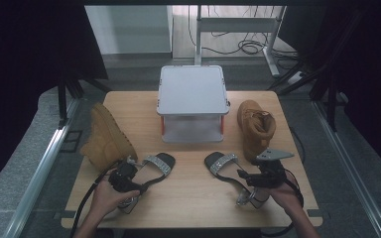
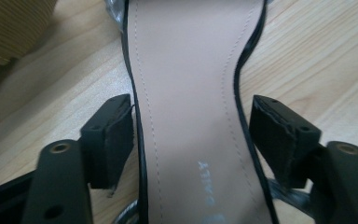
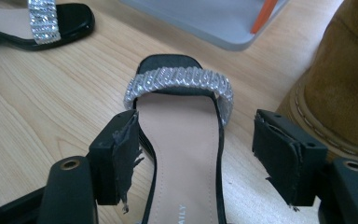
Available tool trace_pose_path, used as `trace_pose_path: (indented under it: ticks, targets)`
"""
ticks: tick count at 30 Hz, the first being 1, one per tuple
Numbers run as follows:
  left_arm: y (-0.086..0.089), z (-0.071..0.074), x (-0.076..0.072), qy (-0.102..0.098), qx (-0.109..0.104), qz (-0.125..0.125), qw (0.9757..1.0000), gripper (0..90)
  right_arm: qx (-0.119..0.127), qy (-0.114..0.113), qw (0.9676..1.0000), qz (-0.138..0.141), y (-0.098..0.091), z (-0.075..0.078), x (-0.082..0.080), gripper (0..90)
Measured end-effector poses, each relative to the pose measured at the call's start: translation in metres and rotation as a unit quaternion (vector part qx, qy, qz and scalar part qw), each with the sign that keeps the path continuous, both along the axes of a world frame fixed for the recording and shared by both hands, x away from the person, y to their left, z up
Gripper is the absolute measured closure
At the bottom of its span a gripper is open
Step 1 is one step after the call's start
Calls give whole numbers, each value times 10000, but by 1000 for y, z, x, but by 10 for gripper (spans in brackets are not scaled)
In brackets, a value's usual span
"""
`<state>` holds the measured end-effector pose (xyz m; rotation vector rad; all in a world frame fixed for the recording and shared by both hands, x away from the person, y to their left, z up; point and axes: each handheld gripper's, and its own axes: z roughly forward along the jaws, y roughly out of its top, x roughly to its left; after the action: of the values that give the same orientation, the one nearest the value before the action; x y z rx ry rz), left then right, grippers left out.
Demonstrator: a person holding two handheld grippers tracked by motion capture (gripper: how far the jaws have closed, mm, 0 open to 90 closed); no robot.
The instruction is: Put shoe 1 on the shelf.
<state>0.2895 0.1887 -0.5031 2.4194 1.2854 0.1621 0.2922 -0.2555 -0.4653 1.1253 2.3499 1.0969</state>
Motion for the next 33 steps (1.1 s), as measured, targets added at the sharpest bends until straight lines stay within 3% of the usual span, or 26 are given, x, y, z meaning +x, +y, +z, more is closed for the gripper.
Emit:
trace_pose_path:
  ticks: [5, 12, 16, 21, 29, 33]
  targets:
    - [-3, -7, 1, 107, 37, 33, 9999, 381, -81, 240, 9997, 30, 0, -4, 6, 308]
    - [-2, -7, 1, 130, -3, 119, 9998, 397, -450, 628, 9969, 176, 9, -12, 12, 278]
    - [-2, -7, 0, 124, -16, 142, 9998, 400, -688, 880, 9935, 222, 14, -18, 19, 264]
    - [-1, -7, 1, 123, -68, 179, 9997, 402, -946, 1280, 9869, 257, 19, -26, 25, 274]
    - [0, -7, 0, 101, -127, 252, 9996, 406, -1375, 1771, 9740, 314, 26, -34, 30, 358]
    - [1, -8, -2, 67, -180, 292, 9994, 408, -1344, 1809, 9740, 233, 26, -34, 30, 379]
